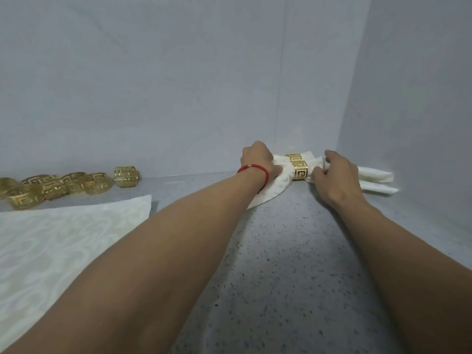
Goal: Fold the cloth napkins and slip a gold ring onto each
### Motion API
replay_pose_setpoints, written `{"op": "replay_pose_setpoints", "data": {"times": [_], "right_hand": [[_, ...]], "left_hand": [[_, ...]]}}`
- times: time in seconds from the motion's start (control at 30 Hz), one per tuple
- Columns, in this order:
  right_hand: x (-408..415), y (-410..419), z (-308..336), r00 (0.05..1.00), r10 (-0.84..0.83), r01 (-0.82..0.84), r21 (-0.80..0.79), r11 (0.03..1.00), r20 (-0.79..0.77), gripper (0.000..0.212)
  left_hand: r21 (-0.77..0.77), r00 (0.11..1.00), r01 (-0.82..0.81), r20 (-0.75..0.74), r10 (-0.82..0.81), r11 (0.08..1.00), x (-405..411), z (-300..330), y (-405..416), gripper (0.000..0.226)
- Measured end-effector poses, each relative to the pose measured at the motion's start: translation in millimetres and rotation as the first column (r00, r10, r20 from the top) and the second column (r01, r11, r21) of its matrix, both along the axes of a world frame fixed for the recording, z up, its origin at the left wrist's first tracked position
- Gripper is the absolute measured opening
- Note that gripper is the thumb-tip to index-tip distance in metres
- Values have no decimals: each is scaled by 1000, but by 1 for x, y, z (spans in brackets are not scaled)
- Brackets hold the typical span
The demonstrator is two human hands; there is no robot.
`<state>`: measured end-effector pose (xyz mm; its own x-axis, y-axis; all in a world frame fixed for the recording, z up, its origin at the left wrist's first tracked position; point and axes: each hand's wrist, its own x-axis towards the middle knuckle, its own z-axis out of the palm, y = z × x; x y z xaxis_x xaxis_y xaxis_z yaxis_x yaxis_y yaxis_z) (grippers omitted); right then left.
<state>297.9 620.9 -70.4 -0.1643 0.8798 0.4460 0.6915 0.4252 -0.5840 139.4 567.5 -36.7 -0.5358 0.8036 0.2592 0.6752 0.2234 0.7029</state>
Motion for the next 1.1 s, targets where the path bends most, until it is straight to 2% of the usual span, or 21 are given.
{"op": "replay_pose_setpoints", "data": {"times": [0.03,0.1,0.2,0.27,0.33,0.4,0.47,0.53,0.63,0.7,0.77,0.8,0.9,0.97,1.03,1.1], "right_hand": [[1,-4,-1,1000,-1,1,15,1000,1,43],[1,-22,0,1000,-17,16,71,997,11,45],[0,-53,-4,975,-40,-15,240,971,219,34],[-4,-87,1,950,-13,-76,271,960,313,32],[-14,-132,5,939,75,-175,276,945,337,33],[-24,-189,4,915,237,-334,280,900,328,28],[-38,-245,6,859,430,-493,223,841,279,23],[-53,-295,4,764,582,-630,130,765,276,19],[-71,-359,6,651,705,-732,-11,681,280,23],[-79,-385,14,622,708,-718,-116,686,333,29],[-86,-402,26,604,683,-655,-234,719,410,22],[-89,-406,31,603,685,-630,-282,723,409,18],[-99,-403,41,604,701,-582,-391,713,379,24],[-106,-402,48,579,697,-563,-410,717,423,23],[-110,-404,57,594,681,-576,-365,731,428,21],[-111,-408,66,636,642,-601,-248,760,428,21]], "left_hand": [[17,1000,-1,11,1,1000,0,0,-5,28],[45,1000,-4,-23,5,999,-2,5,-27,31],[48,986,64,-158,-56,997,-5,7,-73,40],[53,965,93,-252,-77,994,-13,14,-115,42],[80,944,98,-323,-67,992,-23,17,-165,41],[73,929,82,-366,-50,994,-35,12,-212,40],[51,935,26,-354,-6,998,-49,10,-265,36],[3,942,-49,-333,47,999,-59,6,-326,33],[-53,922,-89,-382,62,995,-65,2,-417,32],[-99,904,-114,-423,62,988,-63,0,-473,31],[-164,901,-108,-434,26,981,-55,-1,-526,30],[-182,912,-90,-411,8,979,-49,-4,-551,28],[-217,920,-23,-386,-64,976,-42,-15,-587,32],[-257,906,0,-410,-109,966,-39,-20,-590,52],[-291,901,20,-410,-143,957,-39,-20,-594,66],[-305,905,40,-393,-164,951,-39,-19,-595,54]]}}
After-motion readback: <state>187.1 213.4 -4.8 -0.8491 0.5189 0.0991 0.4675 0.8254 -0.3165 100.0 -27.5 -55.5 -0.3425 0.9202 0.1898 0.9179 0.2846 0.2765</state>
